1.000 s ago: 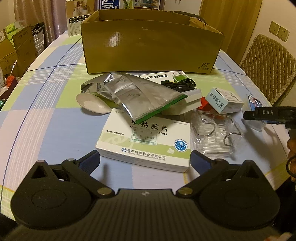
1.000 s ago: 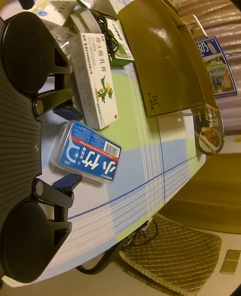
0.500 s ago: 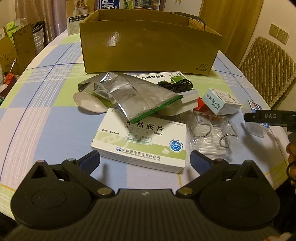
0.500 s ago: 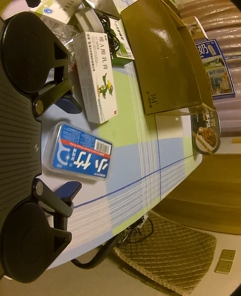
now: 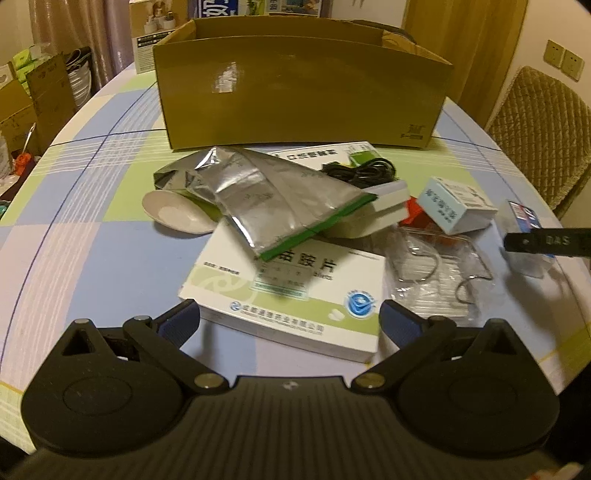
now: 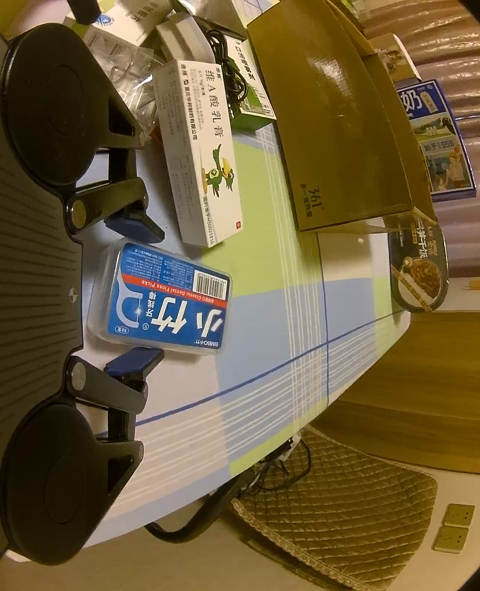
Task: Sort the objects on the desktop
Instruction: 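Close the right tool on the toothpick case while the left tool approaches the clear plastic tray, then grasp the clear plastic tray with wire hooks with the left tool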
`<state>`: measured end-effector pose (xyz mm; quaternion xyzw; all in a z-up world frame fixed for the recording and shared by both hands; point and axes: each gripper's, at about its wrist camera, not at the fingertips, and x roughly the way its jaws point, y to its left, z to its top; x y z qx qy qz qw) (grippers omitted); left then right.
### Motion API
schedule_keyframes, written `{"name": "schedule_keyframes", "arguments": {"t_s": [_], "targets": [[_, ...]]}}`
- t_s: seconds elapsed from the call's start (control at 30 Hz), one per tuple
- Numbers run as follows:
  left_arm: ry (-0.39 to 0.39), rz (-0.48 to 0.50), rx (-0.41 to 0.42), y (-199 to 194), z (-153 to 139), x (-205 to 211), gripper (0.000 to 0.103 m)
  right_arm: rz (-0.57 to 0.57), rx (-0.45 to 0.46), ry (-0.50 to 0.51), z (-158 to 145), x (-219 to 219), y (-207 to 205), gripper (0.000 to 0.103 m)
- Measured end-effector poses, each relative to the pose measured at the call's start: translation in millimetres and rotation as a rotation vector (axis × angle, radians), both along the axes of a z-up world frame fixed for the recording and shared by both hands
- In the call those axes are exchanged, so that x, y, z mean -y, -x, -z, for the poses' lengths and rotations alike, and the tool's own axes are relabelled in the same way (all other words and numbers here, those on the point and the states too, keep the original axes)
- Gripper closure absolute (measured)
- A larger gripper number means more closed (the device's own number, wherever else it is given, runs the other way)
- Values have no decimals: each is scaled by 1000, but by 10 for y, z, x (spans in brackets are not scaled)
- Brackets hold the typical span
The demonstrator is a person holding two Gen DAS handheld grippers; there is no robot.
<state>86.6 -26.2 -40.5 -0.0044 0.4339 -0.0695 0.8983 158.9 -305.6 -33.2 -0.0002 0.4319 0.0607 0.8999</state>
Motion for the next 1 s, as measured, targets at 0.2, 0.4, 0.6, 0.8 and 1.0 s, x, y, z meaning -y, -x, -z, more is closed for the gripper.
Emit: {"name": "schedule_keyframes", "arguments": {"t_s": [0.2,0.4,0.6,0.8,1.0], "targets": [[-19,55,46,100,-140,108,1,-9,13,-9,-40,13,94,45],[-45,192,110,185,-241,479,1,-18,19,-21,-79,84,166,47],[-28,258,137,100,-228,791,1,-12,25,-34,-91,215,199,47],[-63,276,134,-29,-84,1051,1,-16,25,-44,-80,293,190,47],[-110,268,138,-143,33,1194,3,-25,30,-41,-55,313,182,47]]}}
